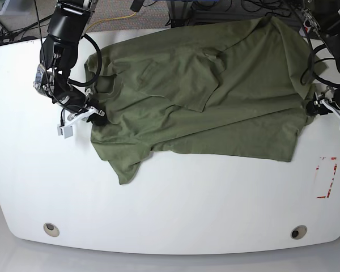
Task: Fold the T-shirt properly
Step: 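Adjust grips on the shirt edges with both grippers, then grasp the shirt edges with both grippers and lift it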
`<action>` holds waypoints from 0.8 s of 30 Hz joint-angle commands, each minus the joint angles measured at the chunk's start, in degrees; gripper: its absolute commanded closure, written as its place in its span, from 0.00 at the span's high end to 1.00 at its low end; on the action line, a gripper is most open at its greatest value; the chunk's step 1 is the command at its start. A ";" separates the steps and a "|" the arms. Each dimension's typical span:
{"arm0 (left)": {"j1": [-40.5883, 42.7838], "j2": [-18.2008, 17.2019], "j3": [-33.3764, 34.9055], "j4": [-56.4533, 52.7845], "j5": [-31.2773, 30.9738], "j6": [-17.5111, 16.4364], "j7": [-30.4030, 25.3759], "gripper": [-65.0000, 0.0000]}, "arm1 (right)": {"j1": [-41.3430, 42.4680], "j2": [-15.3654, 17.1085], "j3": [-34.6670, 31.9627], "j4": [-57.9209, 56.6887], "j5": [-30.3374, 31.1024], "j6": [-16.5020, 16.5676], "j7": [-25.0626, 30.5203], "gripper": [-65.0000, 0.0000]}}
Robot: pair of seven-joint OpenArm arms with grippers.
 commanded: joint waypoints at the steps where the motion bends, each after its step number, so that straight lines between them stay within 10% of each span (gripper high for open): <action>1: -1.81 -1.48 0.01 0.71 -0.87 -0.08 -0.49 0.68 | 1.15 0.73 0.21 1.13 1.03 0.55 1.03 0.00; 24: -3.40 1.33 9.42 0.62 -0.69 -0.08 -0.23 0.58 | 0.97 0.81 0.21 1.13 1.03 0.55 1.03 0.00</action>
